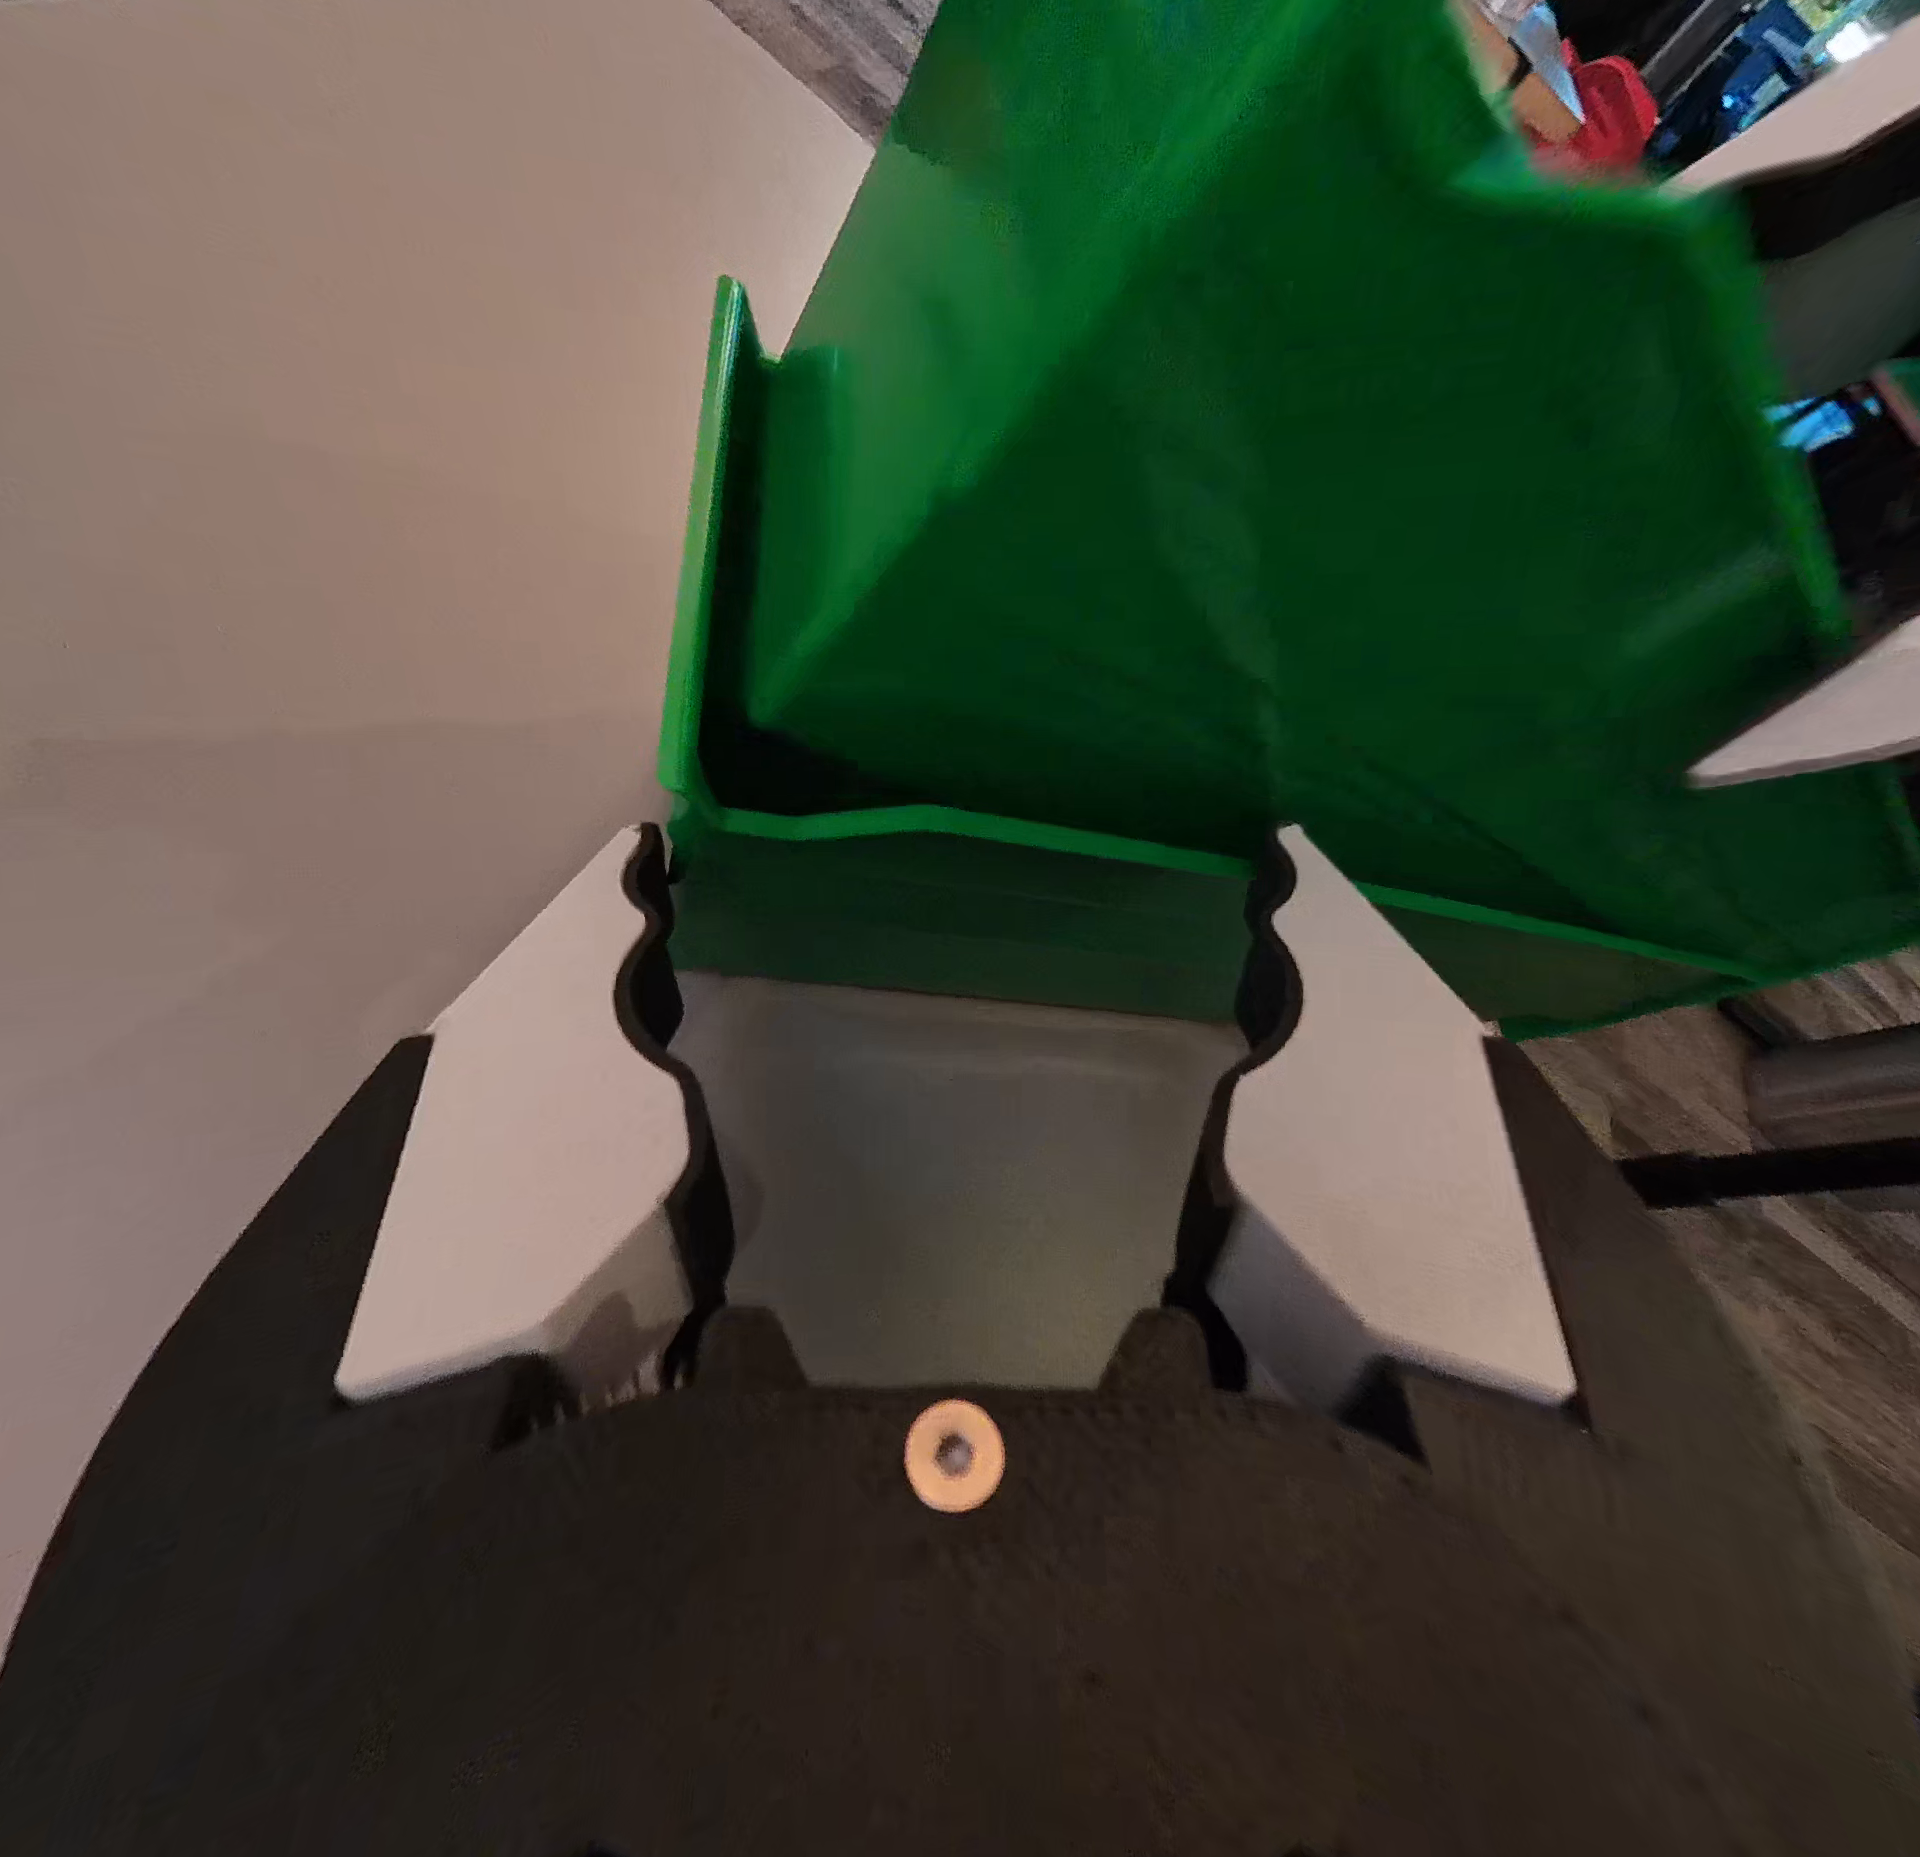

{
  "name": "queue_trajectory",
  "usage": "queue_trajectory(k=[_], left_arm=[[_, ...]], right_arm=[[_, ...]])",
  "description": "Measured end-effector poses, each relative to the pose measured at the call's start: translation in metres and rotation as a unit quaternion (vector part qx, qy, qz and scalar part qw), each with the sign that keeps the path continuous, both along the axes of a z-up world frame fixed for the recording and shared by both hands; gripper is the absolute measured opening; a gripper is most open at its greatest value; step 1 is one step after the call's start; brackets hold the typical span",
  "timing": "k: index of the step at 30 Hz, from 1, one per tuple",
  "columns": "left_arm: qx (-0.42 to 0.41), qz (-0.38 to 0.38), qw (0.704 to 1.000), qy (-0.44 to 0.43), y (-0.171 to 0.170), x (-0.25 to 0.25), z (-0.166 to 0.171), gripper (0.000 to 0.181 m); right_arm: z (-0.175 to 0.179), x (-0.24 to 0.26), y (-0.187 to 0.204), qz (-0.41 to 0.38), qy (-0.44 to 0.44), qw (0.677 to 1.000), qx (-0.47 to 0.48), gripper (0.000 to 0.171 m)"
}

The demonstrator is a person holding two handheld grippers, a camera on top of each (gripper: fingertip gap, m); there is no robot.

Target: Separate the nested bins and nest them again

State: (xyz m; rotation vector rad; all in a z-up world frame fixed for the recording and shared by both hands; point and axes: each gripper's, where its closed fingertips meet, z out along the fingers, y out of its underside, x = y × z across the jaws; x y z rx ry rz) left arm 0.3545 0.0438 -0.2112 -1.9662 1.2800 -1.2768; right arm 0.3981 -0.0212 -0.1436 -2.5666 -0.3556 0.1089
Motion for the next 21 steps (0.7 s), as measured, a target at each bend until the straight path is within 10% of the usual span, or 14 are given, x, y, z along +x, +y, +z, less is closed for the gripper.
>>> queue_trajectory(k=[21], left_arm=[[0.078,0.118,0.988,-0.062,0.031,-0.074,0.065,0.088]], right_arm=[[0.151,-0.03,0.013,-0.01,0.056,0.983,0.172,0.096]])
